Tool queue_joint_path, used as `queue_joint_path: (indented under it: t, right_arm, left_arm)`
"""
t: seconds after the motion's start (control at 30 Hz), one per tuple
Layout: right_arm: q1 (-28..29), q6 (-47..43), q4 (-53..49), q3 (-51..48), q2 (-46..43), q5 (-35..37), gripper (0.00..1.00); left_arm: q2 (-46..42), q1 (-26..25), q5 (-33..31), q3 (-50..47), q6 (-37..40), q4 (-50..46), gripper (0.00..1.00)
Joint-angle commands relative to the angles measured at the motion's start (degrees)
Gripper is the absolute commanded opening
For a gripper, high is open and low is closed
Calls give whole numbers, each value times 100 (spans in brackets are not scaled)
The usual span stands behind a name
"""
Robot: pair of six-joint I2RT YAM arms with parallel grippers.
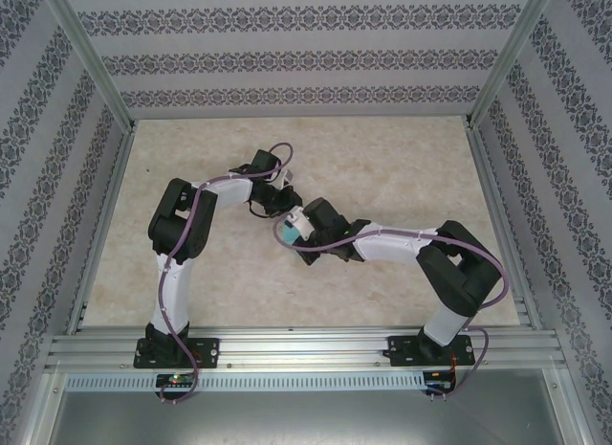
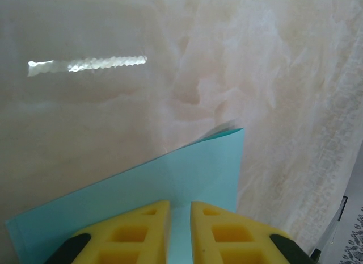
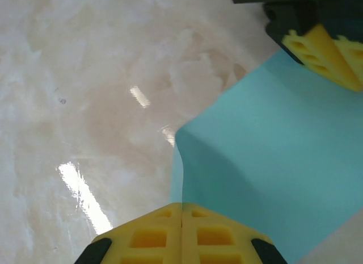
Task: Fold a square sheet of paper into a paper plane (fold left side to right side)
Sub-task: Third fold the triangle at the center of the table.
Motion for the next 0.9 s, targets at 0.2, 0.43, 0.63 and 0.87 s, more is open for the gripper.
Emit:
queue_joint_path:
  t: [0.2, 0.43, 0.63, 0.87]
  right_arm:
    - [-886, 1040, 624, -281, -31, -1457, 0]
    - [-1079, 1061, 459, -196, 107, -1600, 0]
    - [-1129, 1184, 369, -196, 231, -1524, 0]
    - [-1201, 1385, 374, -201, 322, -1496, 0]
  left_arm:
    - [282, -48, -318, -50, 211, -341, 19]
    - [276, -55, -305, -65, 198, -318, 19]
    - [271, -61, -314, -77, 194, -301, 19]
    - [276, -68, -322, -112, 192, -274, 19]
